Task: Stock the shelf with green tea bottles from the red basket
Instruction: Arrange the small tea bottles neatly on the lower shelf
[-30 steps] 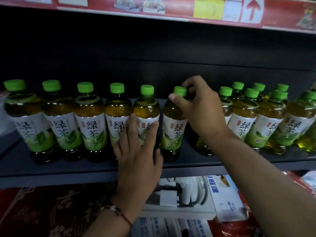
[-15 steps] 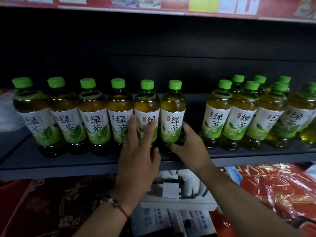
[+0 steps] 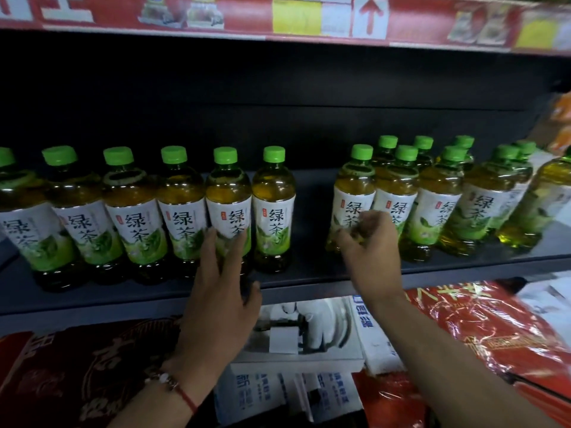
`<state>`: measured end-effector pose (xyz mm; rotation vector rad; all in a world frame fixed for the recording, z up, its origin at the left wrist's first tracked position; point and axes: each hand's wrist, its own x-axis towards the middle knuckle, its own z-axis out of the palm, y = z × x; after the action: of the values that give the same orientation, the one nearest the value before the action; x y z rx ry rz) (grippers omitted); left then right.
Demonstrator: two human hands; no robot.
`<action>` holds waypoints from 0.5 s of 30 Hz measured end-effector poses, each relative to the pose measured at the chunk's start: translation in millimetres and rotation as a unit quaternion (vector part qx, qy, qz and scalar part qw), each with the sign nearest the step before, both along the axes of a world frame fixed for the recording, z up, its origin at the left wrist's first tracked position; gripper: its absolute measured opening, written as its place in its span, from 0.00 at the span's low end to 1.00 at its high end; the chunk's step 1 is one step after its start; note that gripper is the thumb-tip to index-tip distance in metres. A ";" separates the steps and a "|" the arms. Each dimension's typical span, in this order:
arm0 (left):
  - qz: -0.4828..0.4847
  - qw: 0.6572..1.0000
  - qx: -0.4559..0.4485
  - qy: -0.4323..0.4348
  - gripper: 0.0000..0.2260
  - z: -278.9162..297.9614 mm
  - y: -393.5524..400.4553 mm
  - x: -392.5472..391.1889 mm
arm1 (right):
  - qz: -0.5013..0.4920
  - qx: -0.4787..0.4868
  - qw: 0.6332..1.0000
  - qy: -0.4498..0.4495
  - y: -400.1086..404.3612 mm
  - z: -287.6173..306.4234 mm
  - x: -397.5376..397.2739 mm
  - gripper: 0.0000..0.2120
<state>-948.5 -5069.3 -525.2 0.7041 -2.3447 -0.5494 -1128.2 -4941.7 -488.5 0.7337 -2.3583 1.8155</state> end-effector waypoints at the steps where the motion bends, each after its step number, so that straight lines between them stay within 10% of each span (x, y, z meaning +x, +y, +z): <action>1: -0.001 1.000 0.003 -0.003 0.36 -1.8 1.6 -0.4 | -0.004 0.028 1.000 -0.009 3.5 -2.0 -4.4 0.21; 8: 0.015 1.000 0.016 -0.017 0.35 -4.1 3.3 -3.6 | -0.063 0.281 0.956 0.063 -8.3 2.8 -6.8 0.35; 15: 0.034 0.995 -0.089 -0.026 0.30 -0.5 1.6 -4.1 | -0.056 0.338 0.936 0.075 -25.0 7.9 -13.6 0.23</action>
<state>-952.5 -5067.7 -525.7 0.7192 -2.3724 -0.2904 -1141.8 -4966.7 -480.7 0.7283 -2.8414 0.8361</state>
